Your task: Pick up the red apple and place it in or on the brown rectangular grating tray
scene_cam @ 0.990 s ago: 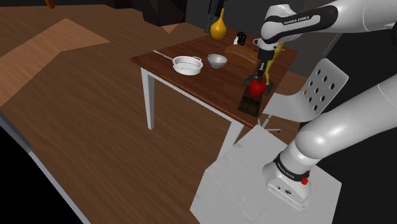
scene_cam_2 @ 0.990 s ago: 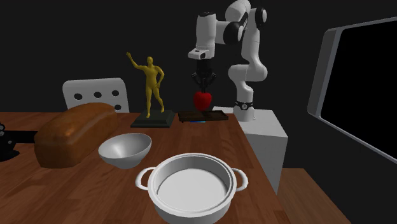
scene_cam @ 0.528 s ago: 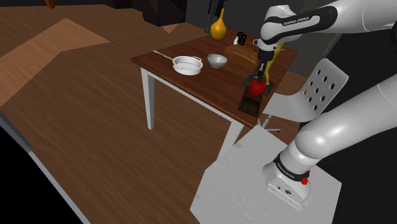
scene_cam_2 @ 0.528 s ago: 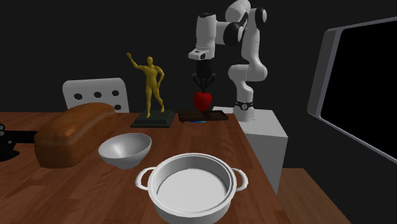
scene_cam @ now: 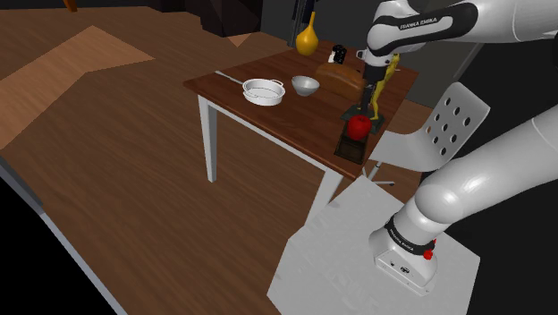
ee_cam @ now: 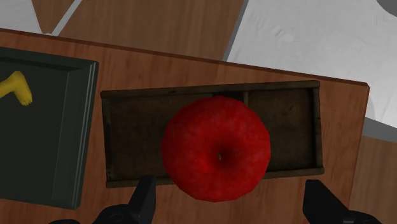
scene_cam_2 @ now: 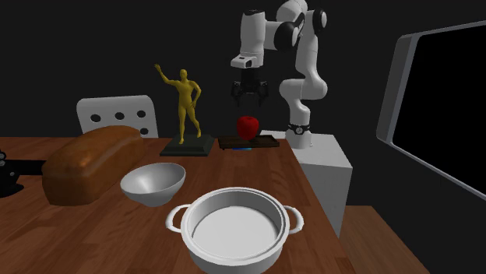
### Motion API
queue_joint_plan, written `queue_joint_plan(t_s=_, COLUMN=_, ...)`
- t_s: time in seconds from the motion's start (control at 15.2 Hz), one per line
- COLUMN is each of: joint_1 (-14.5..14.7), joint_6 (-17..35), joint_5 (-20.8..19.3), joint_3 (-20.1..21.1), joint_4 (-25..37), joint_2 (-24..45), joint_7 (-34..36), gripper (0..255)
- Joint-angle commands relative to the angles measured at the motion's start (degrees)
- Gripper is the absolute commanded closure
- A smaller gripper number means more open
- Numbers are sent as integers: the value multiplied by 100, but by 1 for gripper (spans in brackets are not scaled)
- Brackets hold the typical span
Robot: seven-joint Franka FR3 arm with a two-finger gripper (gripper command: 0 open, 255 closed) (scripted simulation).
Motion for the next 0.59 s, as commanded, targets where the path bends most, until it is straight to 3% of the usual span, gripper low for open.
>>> queue_joint_plan(t_s=0.0, joint_1=18, joint_6=-333, joint_5=28, joint_3=37, joint_4=287, joint_2=-40, joint_7=-22, gripper=0)
queue_joint_plan(t_s=0.53, joint_1=30, joint_6=-485, joint_5=44, joint_3=58, joint_4=430, joint_2=-47, joint_7=-27, gripper=0)
